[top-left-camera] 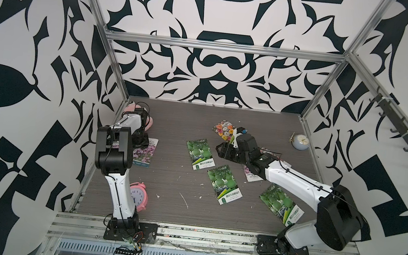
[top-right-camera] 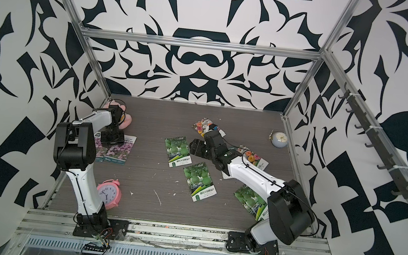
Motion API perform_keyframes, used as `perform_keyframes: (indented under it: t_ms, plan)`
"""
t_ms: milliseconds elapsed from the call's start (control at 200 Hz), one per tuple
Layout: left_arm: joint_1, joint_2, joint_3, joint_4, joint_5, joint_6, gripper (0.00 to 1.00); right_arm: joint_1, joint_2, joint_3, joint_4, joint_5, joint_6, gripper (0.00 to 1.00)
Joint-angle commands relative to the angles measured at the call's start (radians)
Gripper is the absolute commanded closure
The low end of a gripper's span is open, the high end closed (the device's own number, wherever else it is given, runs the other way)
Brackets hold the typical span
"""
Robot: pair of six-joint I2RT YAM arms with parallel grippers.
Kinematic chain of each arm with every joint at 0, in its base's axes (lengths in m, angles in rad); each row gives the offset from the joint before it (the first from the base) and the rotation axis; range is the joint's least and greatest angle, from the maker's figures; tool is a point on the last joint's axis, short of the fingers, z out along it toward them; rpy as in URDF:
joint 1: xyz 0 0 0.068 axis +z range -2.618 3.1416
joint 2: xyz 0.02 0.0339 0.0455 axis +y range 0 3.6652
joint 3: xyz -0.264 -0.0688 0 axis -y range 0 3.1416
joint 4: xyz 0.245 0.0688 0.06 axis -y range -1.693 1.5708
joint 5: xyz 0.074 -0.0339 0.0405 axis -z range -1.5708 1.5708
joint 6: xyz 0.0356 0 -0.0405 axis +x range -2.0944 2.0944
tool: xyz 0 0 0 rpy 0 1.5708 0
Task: Arrange the seed packets in a row
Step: Move the seed packet to the center of the board.
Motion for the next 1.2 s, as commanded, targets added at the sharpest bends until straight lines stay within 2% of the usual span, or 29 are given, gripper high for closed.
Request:
perform_keyframes:
  t_ms: [0,210,350,485,530,635,695,735,890,1040,1195]
  plan:
    - [0.000,-0.023,0.023,-0.083,0.035,0.000,0.43,-0.004,-0.051,-0.004,-0.003,0.022,-0.001,0.24]
    - [-0.016,-0.148,0.076,-0.158,0.083,-0.038,0.32,-0.009,-0.063,-0.037,-0.018,0.038,0.009,0.21]
    - [-0.015,-0.315,0.017,-0.106,0.226,-0.075,0.21,-0.071,-0.101,-0.073,-0.094,0.073,-0.073,0.20]
    - [-0.017,-0.483,-0.101,0.004,0.357,-0.148,0.16,-0.188,-0.132,-0.093,-0.202,0.070,-0.204,0.19]
    - [-0.018,-0.528,-0.144,0.042,0.401,-0.167,0.11,-0.232,-0.136,-0.097,-0.231,0.050,-0.245,0.19]
    - [-0.020,-0.615,-0.243,0.130,0.479,-0.218,0.07,-0.340,-0.137,-0.111,-0.269,-0.016,-0.313,0.19]
    - [-0.020,-0.656,-0.295,0.176,0.525,-0.246,0.00,-0.408,-0.134,-0.129,-0.271,-0.048,-0.337,0.20]
    - [-0.020,-0.678,-0.328,0.208,0.564,-0.265,0.01,-0.454,-0.129,-0.142,-0.270,-0.069,-0.344,0.22]
    - [-0.030,-0.721,-0.416,0.290,0.660,-0.330,0.00,-0.626,-0.141,-0.213,-0.241,-0.169,-0.313,0.25]
    - [-0.066,-0.740,-0.489,0.365,0.665,-0.384,0.01,-0.772,-0.183,-0.306,-0.160,-0.301,-0.206,0.28]
    - [-0.074,-0.780,-0.586,0.496,0.625,-0.480,0.01,-0.835,-0.189,-0.382,-0.106,-0.364,-0.106,0.31]
